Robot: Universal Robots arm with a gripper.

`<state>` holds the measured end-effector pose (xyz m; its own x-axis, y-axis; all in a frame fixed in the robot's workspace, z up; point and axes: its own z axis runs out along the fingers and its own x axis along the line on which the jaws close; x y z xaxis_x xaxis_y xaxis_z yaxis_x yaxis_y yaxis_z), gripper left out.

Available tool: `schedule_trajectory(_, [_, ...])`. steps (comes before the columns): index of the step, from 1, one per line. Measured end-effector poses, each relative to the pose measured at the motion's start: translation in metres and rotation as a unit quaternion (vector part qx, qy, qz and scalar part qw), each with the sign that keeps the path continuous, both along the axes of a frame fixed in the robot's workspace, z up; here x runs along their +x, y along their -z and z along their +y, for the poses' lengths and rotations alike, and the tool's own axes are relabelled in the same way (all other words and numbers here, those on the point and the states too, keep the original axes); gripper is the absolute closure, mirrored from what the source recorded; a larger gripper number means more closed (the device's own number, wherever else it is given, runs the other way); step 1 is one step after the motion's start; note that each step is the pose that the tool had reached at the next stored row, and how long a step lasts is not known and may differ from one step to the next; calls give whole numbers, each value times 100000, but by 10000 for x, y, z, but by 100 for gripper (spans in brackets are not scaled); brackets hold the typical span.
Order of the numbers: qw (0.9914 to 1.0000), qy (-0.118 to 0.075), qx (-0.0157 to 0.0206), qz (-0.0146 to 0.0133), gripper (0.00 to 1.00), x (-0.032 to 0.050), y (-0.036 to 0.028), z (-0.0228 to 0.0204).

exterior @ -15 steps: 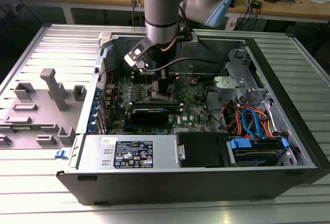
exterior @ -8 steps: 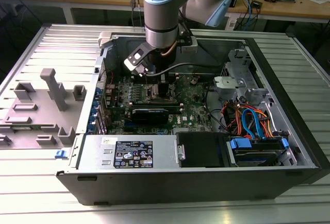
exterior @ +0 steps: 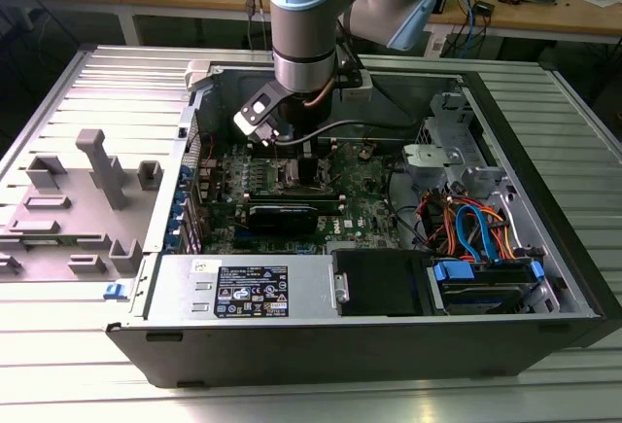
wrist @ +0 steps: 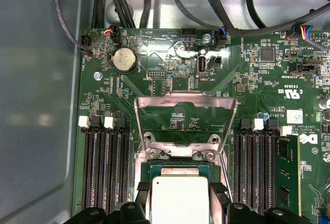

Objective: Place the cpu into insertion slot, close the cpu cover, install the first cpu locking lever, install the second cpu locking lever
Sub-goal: 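Place the cpu into insertion slot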

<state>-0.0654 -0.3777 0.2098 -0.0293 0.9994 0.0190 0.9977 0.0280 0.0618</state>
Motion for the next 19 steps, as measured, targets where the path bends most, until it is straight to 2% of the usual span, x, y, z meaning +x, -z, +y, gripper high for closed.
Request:
schedule_trajectory(9, [100000, 42, -1, -2, 46, -2, 2, 0])
schedule_trajectory(15, [99997, 824, 3, -9, 46, -8, 9, 2])
schedule_trajectory(19, [99999, 514, -3, -6, 46, -15, 41, 2])
